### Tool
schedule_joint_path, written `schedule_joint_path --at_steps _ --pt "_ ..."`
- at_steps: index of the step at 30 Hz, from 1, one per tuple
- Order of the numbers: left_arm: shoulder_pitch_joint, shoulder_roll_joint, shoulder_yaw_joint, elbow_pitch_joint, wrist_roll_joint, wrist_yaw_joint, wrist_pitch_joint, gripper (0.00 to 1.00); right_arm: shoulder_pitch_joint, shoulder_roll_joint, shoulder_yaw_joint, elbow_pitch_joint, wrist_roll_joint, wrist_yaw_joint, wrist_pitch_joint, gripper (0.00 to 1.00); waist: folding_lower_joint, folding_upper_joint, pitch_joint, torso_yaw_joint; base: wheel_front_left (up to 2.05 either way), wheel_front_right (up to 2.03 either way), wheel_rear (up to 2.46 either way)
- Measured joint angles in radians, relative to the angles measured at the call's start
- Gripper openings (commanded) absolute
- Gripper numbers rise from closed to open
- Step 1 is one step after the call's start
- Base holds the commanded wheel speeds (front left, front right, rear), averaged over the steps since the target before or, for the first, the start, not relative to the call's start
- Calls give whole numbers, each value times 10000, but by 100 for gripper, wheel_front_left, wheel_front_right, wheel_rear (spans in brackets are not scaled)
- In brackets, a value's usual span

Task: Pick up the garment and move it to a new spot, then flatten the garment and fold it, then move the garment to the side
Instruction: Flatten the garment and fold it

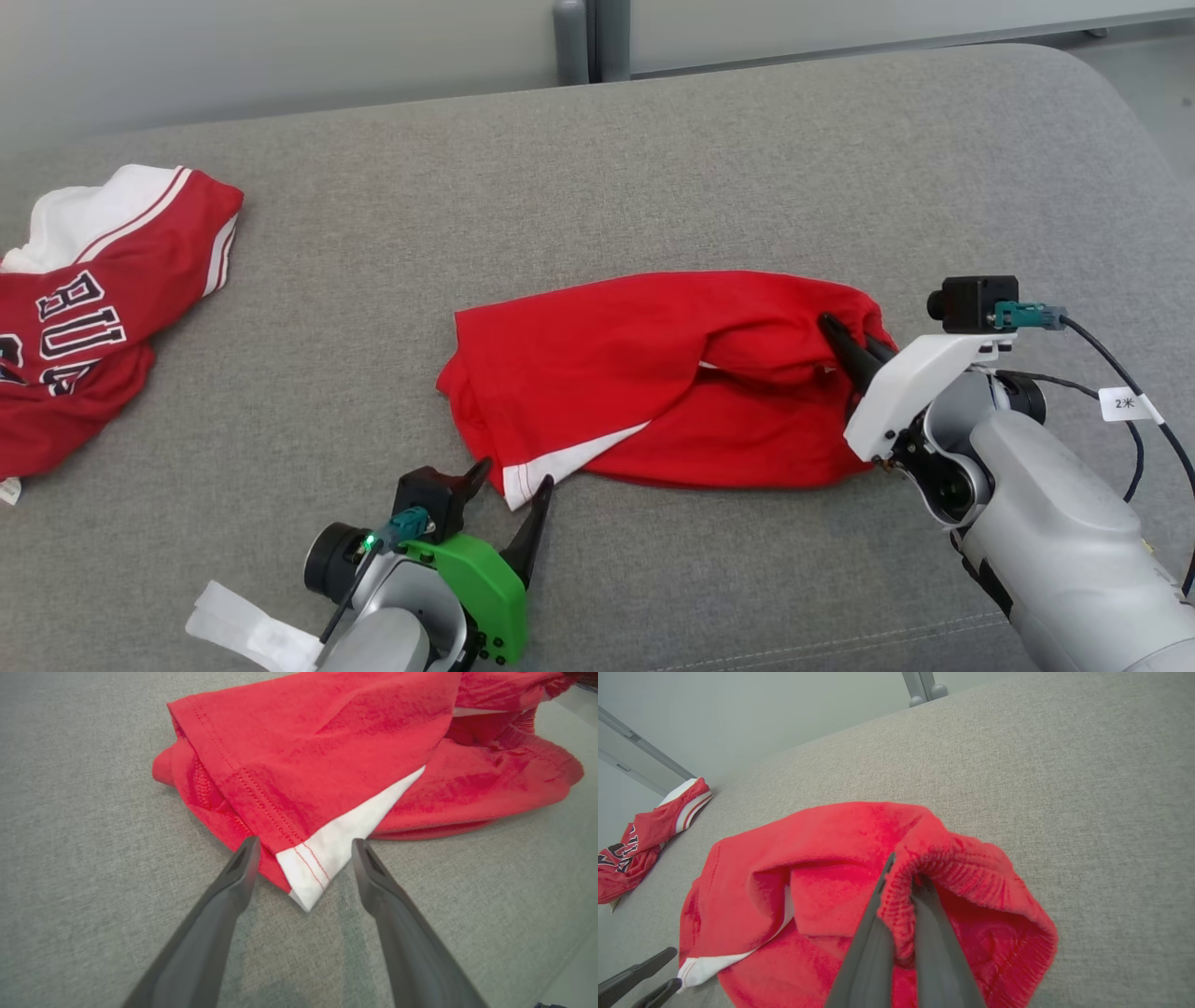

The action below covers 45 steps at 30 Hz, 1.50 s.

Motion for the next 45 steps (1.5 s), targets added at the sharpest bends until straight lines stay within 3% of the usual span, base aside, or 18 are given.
schedule_joint_path --at_steps 14,16,17,18,20,21,22,32,40,45 --pt "-246 -19 -176 545 -558 -2 56 100 -175 -12 -48 299 -12 35 -389 0 0 0 383 -150 0 0 0" --pt "-261 -19 -245 533 -704 -6 54 83 -176 -10 -46 347 -12 35 -431 0 0 0 391 -126 0 0 0" --pt "-273 -19 -295 527 -731 -63 52 69 -176 -10 -46 368 -12 35 -445 0 0 0 394 -113 0 0 0" --pt "-279 -19 -357 514 -736 -94 40 47 -177 -10 -44 389 -12 35 -462 0 0 0 397 -101 0 0 0" --pt "-290 -17 -548 481 -734 -155 -31 25 -189 -4 -38 437 -12 36 -487 0 0 0 400 -79 0 0 0" --pt "-290 -17 -631 468 -734 -173 -63 9 -199 -2 -36 458 -12 36 -489 0 0 0 401 -69 0 0 0" --pt "-294 -17 -715 453 -734 -178 -102 0 -214 0 -33 479 -12 36 -533 0 0 0 401 -60 0 0 0" --pt "-396 -17 -826 247 -1093 -201 -646 0 -329 52 -2 734 15 38 -656 0 0 0 353 -3 0 0 0" --pt "-1220 -40 368 -863 -1476 33 -1170 0 -299 -232 378 708 278 128 -278 0 0 0 168 124 0 0 0" --pt "-1423 -58 1126 -1804 -1482 167 -1208 0 -268 -355 640 -489 1103 128 -180 0 0 0 -87 237 0 0 0"
